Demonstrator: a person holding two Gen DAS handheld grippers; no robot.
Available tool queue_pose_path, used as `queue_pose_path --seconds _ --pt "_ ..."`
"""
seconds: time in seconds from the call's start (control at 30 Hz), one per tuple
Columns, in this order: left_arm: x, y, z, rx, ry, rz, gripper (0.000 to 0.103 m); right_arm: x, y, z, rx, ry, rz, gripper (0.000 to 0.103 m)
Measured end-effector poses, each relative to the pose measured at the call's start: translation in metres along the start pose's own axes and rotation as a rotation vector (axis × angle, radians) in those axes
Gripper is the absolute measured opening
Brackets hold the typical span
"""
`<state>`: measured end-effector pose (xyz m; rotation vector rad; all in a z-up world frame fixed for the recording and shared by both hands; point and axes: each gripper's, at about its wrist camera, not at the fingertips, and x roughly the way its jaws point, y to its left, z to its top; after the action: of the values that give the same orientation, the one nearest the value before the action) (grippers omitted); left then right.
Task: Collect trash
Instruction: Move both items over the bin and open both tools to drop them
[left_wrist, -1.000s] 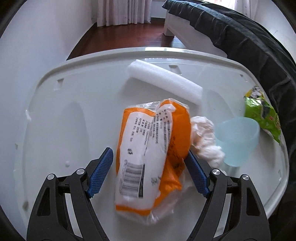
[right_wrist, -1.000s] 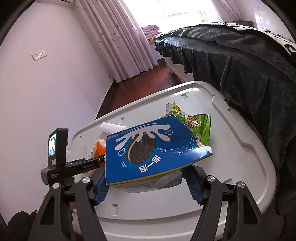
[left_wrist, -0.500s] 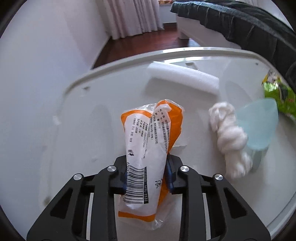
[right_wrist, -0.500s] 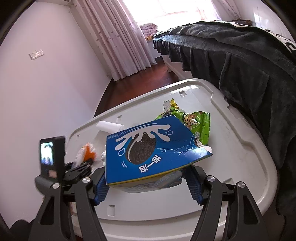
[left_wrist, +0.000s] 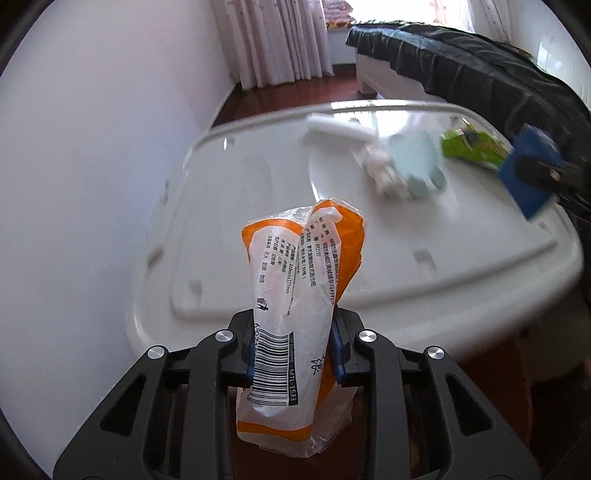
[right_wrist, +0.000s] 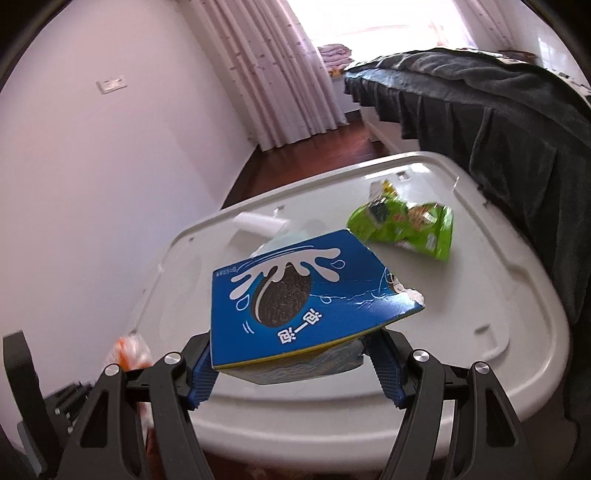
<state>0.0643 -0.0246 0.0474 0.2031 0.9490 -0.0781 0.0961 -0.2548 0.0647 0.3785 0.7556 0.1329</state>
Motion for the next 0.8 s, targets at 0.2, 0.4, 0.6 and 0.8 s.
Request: queue_pose_path --seconds 0.2,0.4,0.6,0.8 --pt "-0.001 -0.012 -0.063 -0.025 0.082 -0.062 0.027 -0.012 0.013 -0.064 -0.051 0.082 0.000 0.069" --pt "0.022 -0.024 -0.119 -0.021 0.232 -0.130 0.027 -0.019 0.022 -0.128 -0.105 0.211 -0.029 0.069" --pt "0.049 -0.022 -0.147 -0.023 0.359 -0.132 0.027 -0.001 0.022 -0.157 -0.114 0.327 -0.095 0.069" --pt "0.057 -0.021 -0.155 -0.037 0.420 -0.115 0.064 0.022 0.013 -0.168 -0.081 0.453 -0.158 0.077"
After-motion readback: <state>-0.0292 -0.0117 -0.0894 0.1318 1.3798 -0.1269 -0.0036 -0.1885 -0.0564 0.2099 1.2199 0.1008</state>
